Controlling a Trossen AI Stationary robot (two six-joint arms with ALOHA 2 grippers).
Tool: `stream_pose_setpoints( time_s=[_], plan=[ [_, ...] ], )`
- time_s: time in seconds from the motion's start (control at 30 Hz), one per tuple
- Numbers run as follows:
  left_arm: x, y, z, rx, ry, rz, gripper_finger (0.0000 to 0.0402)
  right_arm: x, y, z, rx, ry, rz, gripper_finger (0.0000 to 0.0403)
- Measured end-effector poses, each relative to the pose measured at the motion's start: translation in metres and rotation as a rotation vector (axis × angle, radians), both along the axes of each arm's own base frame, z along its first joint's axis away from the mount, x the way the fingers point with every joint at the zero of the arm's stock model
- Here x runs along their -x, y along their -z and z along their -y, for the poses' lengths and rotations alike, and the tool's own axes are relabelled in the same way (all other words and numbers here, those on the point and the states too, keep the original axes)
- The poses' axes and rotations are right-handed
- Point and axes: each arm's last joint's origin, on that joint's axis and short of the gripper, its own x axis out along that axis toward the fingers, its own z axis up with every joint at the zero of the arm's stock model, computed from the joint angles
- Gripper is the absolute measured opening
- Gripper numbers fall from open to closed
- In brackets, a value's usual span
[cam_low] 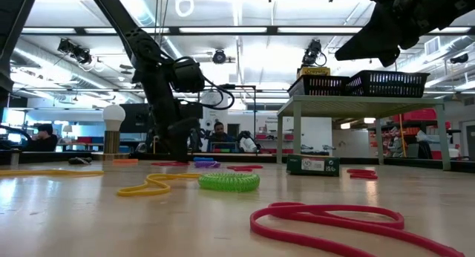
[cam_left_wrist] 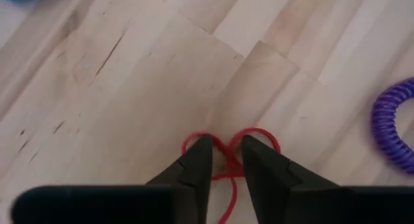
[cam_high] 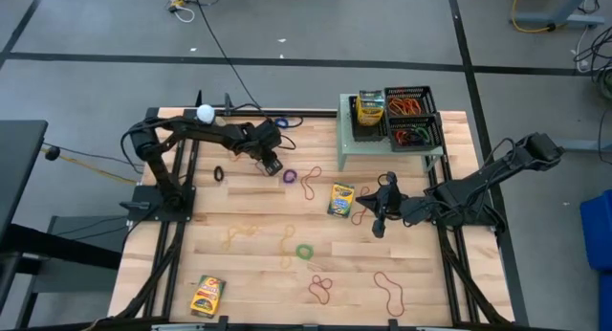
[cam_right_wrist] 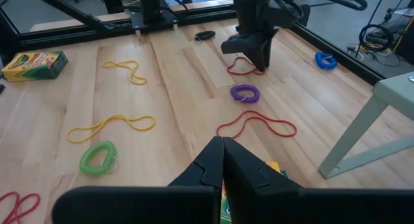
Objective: Pick & Place Office Desk Supplies
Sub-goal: Put the red rubber band into the top right black bin on the shelf
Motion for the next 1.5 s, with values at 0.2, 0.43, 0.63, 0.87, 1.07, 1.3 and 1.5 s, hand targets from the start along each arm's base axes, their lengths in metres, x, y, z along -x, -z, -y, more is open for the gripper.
stream_pose_setpoints(
  time_s=[0.2,0.43,0.63,0.87,1.07,1.3,1.5],
  plan=[
    [0.006,-0.008,0.004,0.004,0.038,-0.014,0.0011,0.0,0.0,0.0,0.0,0.0,0.0,0.0011],
    [0.008,-0.036,0.018,-0.021,0.11,0.06,0.0006,0.0,0.0,0.0,0.001,0.001,0.0,0.0011],
    [0.005,-0.045,0.056,-0.01,0.298,0.224,0.0006,0.0,0.0,0.0,0.001,0.001,-0.001,0.0011],
    [-0.006,-0.046,0.105,0.034,0.524,0.516,0.0008,0.0,0.0,0.0,0.008,-0.002,-0.004,0.0011],
    [-0.021,-0.056,0.134,0.05,0.553,0.705,0.0008,-0.015,0.012,0.0,0.05,-0.015,-0.029,0.0011],
    [-0.034,-0.048,0.147,0.178,0.465,0.798,0.0008,-0.049,0.027,-0.006,0.171,-0.184,0.035,0.0053],
    [-0.04,-0.028,0.146,0.308,0.306,0.768,0.0008,-0.063,0.037,-0.009,0.313,-0.227,0.071,0.0115]
  ],
)
